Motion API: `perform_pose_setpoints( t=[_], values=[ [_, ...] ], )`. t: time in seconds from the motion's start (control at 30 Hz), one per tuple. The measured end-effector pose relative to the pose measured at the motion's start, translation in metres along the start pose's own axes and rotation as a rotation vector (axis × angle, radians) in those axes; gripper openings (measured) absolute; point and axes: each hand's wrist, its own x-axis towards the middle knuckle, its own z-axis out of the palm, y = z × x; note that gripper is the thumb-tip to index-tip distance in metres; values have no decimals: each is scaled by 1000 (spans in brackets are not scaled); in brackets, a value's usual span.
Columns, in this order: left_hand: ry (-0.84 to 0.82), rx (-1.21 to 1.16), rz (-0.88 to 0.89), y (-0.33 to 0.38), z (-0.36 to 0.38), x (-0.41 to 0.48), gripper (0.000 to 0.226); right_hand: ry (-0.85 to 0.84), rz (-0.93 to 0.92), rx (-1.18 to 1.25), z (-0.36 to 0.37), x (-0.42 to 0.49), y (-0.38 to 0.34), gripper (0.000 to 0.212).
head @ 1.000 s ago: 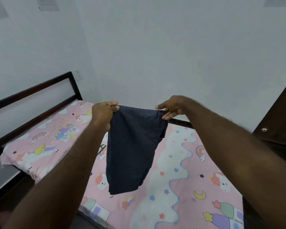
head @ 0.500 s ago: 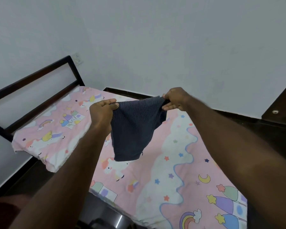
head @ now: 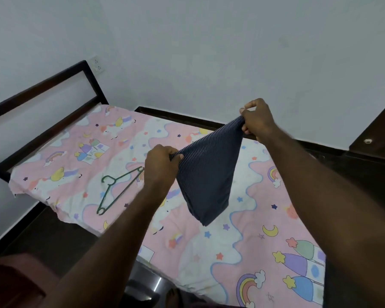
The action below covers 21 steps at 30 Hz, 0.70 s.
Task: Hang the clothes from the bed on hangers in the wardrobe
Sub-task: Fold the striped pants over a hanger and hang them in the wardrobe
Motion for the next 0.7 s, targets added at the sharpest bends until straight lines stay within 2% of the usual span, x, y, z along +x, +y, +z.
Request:
perform_pose_setpoints(
  t=[0.1,0.23,0.33,0.47,0.57,0.7],
  values=[
    [-4,76,151,10,19,-15,17,77,-1,-8,-22,0,14,16],
    [-305,-130,222,36,44,-44,12,167,47,55,-57,-2,33,24],
    [-421,-272,263,52,57,-60,14,215,44,61,-70,-4,33,28],
    [-566,-596,151,51,58,-56,16,242,-40,31,-58,-2,13,28],
    [-586,-800,12,24,49,-44,11,213,-78,-38,-21,2,-3,27],
    [-529,-839,-212,-72,56,-31,16,83,-46,-169,85,13,19,18]
  ],
)
